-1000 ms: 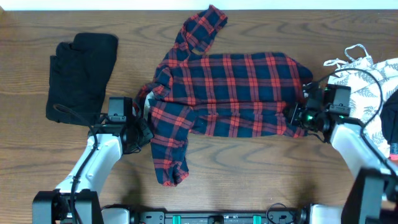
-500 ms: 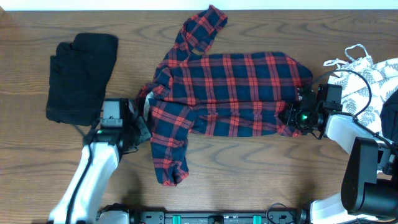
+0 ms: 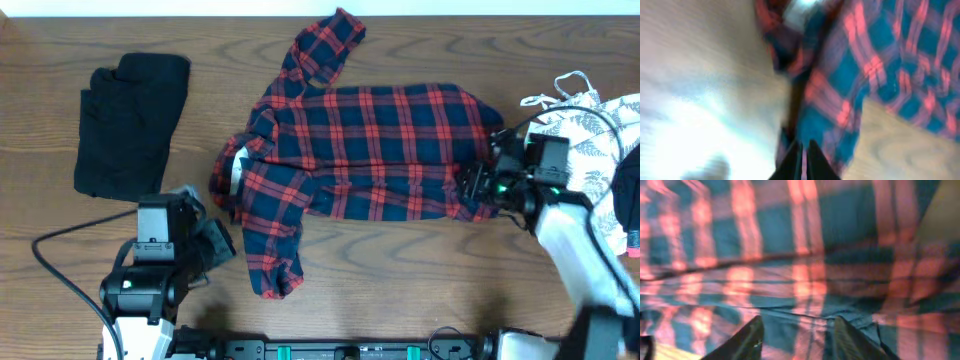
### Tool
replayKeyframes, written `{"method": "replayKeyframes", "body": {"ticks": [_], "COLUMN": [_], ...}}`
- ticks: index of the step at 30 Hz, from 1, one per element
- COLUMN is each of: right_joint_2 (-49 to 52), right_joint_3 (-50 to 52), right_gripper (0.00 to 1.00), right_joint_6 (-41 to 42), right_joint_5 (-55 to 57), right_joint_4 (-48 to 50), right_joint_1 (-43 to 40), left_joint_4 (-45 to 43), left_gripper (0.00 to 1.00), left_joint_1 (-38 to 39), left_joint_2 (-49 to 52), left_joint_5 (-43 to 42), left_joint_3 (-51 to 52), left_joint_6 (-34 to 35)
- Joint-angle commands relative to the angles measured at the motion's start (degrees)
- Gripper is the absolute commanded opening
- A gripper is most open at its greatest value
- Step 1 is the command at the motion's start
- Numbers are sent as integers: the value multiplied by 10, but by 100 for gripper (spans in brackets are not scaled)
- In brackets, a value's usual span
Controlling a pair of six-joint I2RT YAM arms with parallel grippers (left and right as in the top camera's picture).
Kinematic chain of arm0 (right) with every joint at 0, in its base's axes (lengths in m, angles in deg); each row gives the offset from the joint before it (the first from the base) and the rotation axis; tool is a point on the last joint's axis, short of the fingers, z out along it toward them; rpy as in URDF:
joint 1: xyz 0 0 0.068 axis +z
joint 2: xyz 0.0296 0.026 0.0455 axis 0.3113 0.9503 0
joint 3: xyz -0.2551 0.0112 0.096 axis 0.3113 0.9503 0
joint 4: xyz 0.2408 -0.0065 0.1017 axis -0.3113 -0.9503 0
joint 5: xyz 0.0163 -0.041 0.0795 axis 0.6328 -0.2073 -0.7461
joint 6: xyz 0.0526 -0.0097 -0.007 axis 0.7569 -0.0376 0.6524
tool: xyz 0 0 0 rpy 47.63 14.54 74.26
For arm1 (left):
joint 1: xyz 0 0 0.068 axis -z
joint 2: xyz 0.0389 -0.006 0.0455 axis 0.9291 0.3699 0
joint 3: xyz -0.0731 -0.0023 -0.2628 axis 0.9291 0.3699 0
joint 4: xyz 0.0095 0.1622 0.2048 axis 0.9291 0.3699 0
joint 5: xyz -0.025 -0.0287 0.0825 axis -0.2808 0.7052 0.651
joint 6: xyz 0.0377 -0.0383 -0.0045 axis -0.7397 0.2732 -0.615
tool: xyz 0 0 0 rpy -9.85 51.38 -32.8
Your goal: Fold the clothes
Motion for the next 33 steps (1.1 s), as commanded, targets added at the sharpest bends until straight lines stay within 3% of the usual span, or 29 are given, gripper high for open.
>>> {"method": "replayKeyframes", "body": {"ticks": [1,5,14,21,23,26,28,33], "right_joint_2": [-76,-122,-114,-113,-113,-112,-112,-112], "right_joint_3": [-11,-11,-10,-10,-10,-10,-10,-10], "right_gripper": [56,56,59,63,65,66,66,66], "right_joint_6": [-7,-7,-10,-10,-10,-10,-10,-10], "right_joint_5": [8,7,16,16,16,16,16,18], "right_joint_4": [-18,-50,-96,-96,-96,-96,-96,-96], "right_joint_1": [2,2,2,2,2,2,2,2], "left_joint_4": [42,79,96,95,81,64,51,24], "left_gripper": [6,6,6,6,15,17,30,32], "left_joint_1": [2,23,109,184,205,237,259,296], "left_joint_2": [3,13,42,80,95,116,130,148], "left_joint_5": [-83,-82,-71,-23,-21,12,54,117], "left_joint_3": [-8,-7,-7,-7,-7,-7,-7,-7], "left_joint_6": [6,-2,-9,30,30,27,16,-30]}}
